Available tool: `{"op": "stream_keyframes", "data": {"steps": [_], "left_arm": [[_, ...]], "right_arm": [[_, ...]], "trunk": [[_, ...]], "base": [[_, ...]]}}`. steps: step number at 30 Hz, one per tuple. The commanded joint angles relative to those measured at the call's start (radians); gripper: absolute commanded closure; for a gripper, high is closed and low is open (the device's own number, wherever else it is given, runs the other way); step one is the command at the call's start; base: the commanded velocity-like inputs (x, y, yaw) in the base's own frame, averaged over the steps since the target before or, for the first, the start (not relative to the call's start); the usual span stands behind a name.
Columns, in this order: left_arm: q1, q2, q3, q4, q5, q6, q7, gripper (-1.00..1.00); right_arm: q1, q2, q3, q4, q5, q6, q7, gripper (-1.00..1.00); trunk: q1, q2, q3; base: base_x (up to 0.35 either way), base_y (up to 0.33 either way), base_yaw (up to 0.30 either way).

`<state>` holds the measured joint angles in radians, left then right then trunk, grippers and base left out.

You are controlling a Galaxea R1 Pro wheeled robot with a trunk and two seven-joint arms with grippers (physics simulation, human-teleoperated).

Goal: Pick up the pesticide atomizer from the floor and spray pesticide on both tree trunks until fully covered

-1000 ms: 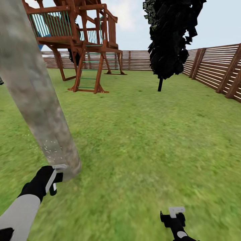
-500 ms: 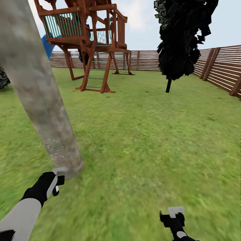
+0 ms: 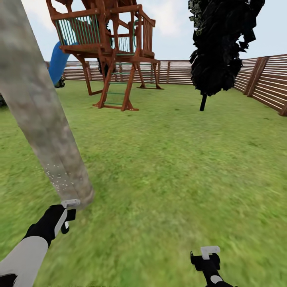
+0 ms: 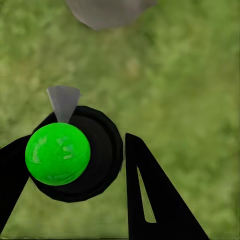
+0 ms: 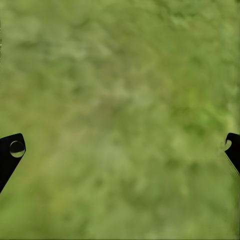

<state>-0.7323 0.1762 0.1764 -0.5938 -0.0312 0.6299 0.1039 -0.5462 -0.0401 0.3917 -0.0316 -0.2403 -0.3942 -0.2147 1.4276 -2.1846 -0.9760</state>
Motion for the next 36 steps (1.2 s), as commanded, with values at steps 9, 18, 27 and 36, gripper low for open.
{"op": "stream_keyframes", "data": {"steps": [9, 18, 27, 36], "left_arm": [[-0.001, -0.007, 0.002, -0.001, -0.001, 0.004, 0.002, 1.00], [-0.001, -0.007, 0.002, -0.001, -0.002, 0.004, 0.002, 1.00], [-0.001, -0.010, 0.000, -0.001, 0.000, 0.004, 0.002, 1.00], [-0.001, -0.009, 0.002, -0.001, -0.002, 0.004, 0.002, 1.00]], "right_arm": [[0.000, 0.000, 0.009, -0.001, -0.008, -0.002, -0.002, -1.00], [0.000, 0.000, 0.009, -0.001, -0.007, -0.002, -0.002, -1.00], [0.000, 0.000, 0.009, -0.001, -0.007, -0.002, -0.003, -1.00], [0.000, 0.001, 0.009, -0.001, -0.007, -0.002, -0.003, -1.00]], "trunk": [[0.000, 0.000, -0.001], [0.000, 0.000, -0.001], [0.000, 0.000, -0.001], [0.000, 0.000, -0.001]], "base": [[0.159, -0.249, 0.258], [0.215, -0.210, 0.017], [0.155, -0.245, 0.212], [0.159, -0.247, 0.277]]}}
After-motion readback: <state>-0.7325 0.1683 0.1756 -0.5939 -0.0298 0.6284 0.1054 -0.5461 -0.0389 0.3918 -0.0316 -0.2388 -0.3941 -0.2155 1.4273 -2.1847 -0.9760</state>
